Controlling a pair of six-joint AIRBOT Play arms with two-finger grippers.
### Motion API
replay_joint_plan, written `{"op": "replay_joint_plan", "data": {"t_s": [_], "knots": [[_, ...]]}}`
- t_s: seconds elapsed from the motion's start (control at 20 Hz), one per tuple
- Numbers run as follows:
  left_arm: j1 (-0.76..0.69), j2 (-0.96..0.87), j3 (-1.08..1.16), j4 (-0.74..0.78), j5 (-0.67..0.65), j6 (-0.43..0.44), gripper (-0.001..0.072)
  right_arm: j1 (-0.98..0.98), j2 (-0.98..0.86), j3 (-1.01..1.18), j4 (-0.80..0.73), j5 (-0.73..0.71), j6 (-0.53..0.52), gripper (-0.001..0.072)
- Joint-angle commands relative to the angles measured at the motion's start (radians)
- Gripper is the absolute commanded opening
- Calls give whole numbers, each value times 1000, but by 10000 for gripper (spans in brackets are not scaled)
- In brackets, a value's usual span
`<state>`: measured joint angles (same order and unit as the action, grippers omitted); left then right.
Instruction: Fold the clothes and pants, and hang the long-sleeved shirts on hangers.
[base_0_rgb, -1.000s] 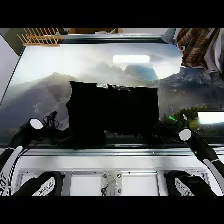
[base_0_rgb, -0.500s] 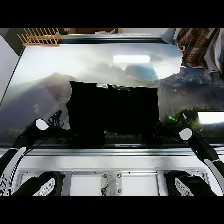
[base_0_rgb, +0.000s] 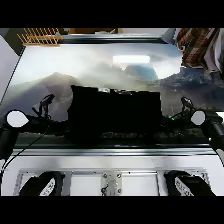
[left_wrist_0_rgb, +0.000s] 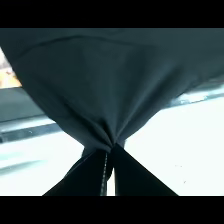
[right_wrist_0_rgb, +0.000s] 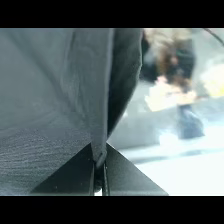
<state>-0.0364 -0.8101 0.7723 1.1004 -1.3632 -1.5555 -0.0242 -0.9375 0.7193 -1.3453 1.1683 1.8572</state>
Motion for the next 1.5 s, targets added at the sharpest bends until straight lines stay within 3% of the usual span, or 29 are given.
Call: {"op": "replay_joint_plan", "data": {"t_s": [0.0, 0.35, 0.75, 1.05, 1.35, 1.4, 1.45], "knots": [[-82, 36, 80, 16, -25, -18, 12, -1, -23, 107, -47, 141, -25, 20], [-116, -360, 369, 111, 115, -11, 13, -1, -274, 349, -47, 126, -25, 20], [-37, -731, 664, 104, 135, -17, 13, -3, -565, 622, -59, 19, 31, 20], [-35, -883, 742, 105, 142, -29, 13, -3, -640, 632, -69, -100, 108, 20], [-51, -917, 766, 101, 266, -31, 13, 0, -678, 632, -34, -215, 133, 23], [-55, -917, 766, 102, 286, -31, 15, 0, -682, 632, -10, -236, 129, 36], [-56, -917, 766, 100, 300, -31, 132, 0, -684, 632, 9, -261, 129, 152]]}}
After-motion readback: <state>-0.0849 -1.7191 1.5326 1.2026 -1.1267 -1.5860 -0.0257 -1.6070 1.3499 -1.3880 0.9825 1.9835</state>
